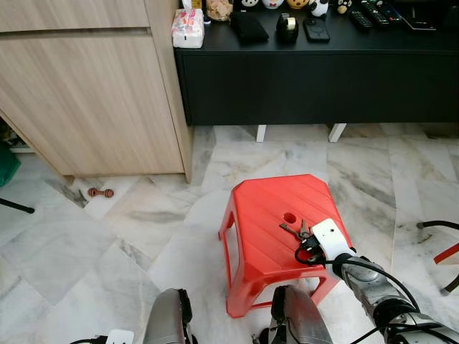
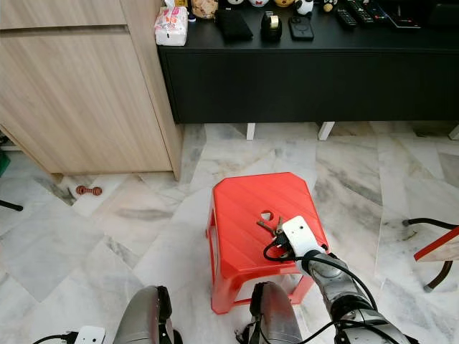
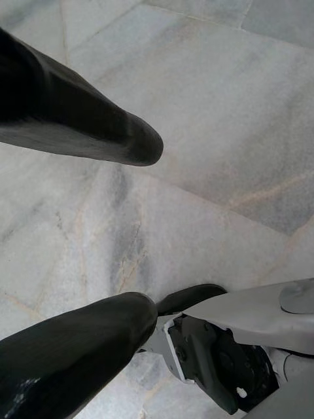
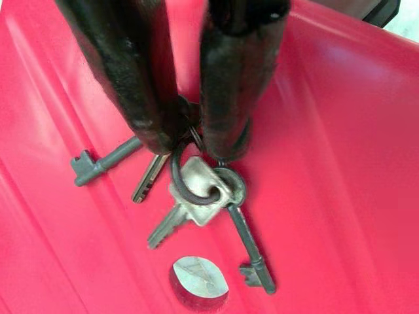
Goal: Hang keys on a hook
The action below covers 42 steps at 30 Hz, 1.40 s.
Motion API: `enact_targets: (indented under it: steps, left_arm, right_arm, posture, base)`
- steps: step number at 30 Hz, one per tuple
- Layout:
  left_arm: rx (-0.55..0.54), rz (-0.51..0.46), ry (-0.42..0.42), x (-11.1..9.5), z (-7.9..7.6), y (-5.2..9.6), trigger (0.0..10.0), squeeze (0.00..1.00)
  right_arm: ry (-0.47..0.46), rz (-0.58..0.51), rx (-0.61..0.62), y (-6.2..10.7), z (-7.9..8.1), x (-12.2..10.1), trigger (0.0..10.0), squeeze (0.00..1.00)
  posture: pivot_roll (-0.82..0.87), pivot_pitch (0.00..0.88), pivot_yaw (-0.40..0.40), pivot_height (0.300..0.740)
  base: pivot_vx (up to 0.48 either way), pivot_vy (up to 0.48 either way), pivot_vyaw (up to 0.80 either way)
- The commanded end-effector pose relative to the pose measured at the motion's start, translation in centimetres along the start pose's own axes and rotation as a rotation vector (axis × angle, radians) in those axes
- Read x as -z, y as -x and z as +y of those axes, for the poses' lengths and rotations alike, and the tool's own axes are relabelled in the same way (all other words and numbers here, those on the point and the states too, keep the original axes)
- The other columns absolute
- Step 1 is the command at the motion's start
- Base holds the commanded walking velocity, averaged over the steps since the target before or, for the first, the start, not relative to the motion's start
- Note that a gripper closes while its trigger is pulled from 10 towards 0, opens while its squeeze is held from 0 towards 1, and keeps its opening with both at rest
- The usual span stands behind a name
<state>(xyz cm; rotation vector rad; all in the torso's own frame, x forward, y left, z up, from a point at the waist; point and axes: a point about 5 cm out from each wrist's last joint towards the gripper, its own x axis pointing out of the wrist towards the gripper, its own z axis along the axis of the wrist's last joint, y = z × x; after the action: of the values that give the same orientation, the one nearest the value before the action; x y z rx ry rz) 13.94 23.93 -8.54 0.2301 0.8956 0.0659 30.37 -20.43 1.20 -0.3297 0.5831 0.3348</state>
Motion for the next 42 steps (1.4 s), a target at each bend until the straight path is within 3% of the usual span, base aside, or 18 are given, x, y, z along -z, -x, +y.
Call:
enact_targets:
  steps: [1,11,19,20,21,22,23,24,32,42]
  left_arm:
    - [-0.008,0.036,-0.010,1.1,0.2,0.3,10.0,0.00]
    - [-0.005,0.036,-0.013,0.9,0.1,0.3,10.0,0.00]
    - [-0.003,0.034,-0.011,0.6,0.0,0.1,10.0,0.00]
    - [-0.003,0.031,-0.011,0.4,0.0,0.0,10.0,0.00]
    - [0.000,0.028,-0.012,0.1,-0.1,-0.1,10.0,0.00]
    - [0.001,0.026,-0.013,0.0,-0.2,-0.2,10.0,0.00]
    - [0.002,0.025,-0.013,-0.1,-0.2,-0.2,10.0,0.00]
    - [0.003,0.023,-0.013,-0.3,-0.3,-0.3,10.0,0.00]
    - [0.010,0.010,-0.013,-1.4,-0.6,-0.7,10.0,0.00]
    - [0.007,0.001,-0.008,-2.1,-0.7,-1.0,10.0,0.00]
  right_arm:
    - [-0.007,0.047,-0.018,0.2,0.5,1.4,0.0,0.00]
    - [-0.032,-0.014,0.008,0.0,0.9,0.8,0.0,0.00]
    - [-0.198,-0.191,0.162,0.3,0.5,-0.4,0.0,0.00]
    - [-0.275,-0.258,0.223,0.6,0.5,-0.5,0.0,0.00]
    - [-0.341,-0.319,0.253,0.9,0.8,-0.6,1.5,0.00]
    - [-0.358,-0.347,0.262,1.0,1.1,-0.7,9.3,0.00]
    - [-0.365,-0.362,0.266,1.1,1.3,-0.8,9.3,0.00]
    - [-0.375,-0.376,0.268,1.1,1.5,-0.9,10.0,0.00]
    - [-0.427,-0.475,0.250,1.5,4.1,-1.6,10.0,0.00]
    - [-0.451,-0.520,0.271,1.5,3.8,-3.0,10.0,0.00]
  posture:
    - [0.13,0.201,-0.045,0.596]
    - [0.13,0.195,-0.048,0.596]
    - [0.12,0.181,-0.050,0.596]
    - [0.11,0.175,-0.050,0.596]
    - [0.11,0.169,-0.049,0.596]
    - [0.11,0.164,-0.048,0.596]
    - [0.11,0.162,-0.048,0.596]
    - [0.10,0.157,-0.049,0.596]
    - [0.09,0.119,-0.051,0.596]
    - [0.09,0.090,-0.054,0.650]
  base:
    - [0.000,0.000,0.00]
    - [0.000,0.000,0.00]
    - [0.000,0.000,0.00]
    - [0.000,0.000,0.00]
    - [0.000,0.000,0.00]
    - [0.000,0.000,0.00]
    - [0.000,0.000,0.00]
    - [0.000,0.000,0.00]
    - [0.000,0.000,0.00]
    - [0.000,0.000,0.00]
